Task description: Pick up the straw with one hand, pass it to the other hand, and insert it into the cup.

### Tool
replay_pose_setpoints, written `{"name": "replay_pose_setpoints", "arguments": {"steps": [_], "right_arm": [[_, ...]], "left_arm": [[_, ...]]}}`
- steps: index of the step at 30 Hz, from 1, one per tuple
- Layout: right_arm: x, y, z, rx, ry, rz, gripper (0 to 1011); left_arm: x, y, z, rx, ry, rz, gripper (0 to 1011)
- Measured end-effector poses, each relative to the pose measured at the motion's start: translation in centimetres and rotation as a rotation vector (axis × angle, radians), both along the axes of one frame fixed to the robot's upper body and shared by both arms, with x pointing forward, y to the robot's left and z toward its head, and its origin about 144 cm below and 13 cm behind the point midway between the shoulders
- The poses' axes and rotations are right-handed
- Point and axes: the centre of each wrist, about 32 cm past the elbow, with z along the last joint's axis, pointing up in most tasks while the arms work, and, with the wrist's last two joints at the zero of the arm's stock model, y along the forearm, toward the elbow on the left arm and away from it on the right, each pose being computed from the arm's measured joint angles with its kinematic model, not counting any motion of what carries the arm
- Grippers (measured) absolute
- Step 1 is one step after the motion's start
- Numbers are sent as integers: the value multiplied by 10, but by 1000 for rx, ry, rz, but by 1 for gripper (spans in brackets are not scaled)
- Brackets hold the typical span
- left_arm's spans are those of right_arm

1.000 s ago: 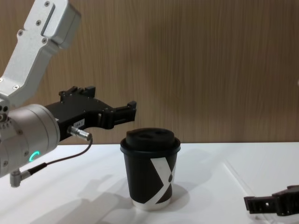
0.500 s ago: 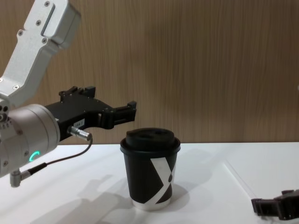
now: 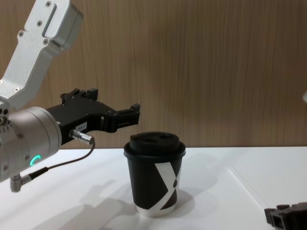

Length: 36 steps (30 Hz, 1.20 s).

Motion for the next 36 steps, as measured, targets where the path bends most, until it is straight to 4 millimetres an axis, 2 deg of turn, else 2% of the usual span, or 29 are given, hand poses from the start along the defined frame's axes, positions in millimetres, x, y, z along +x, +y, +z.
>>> {"name": "replay_pose_setpoints", "arguments": {"steps": [5,16,26,36], "right_arm": [[-1,0,-1,1,5,5,160],[-2,1,-4,10,5,9,70],[1,2,-5,30,-36,-3,18],[8,2,0,70,-160,-60,0]], "left_arm": [[0,0,0,0,0,0,1003],[0,0,0,0,0,0,1002],[0,0,0,0,0,0,1003],[0,0,0,0,0,0,1003]]}}
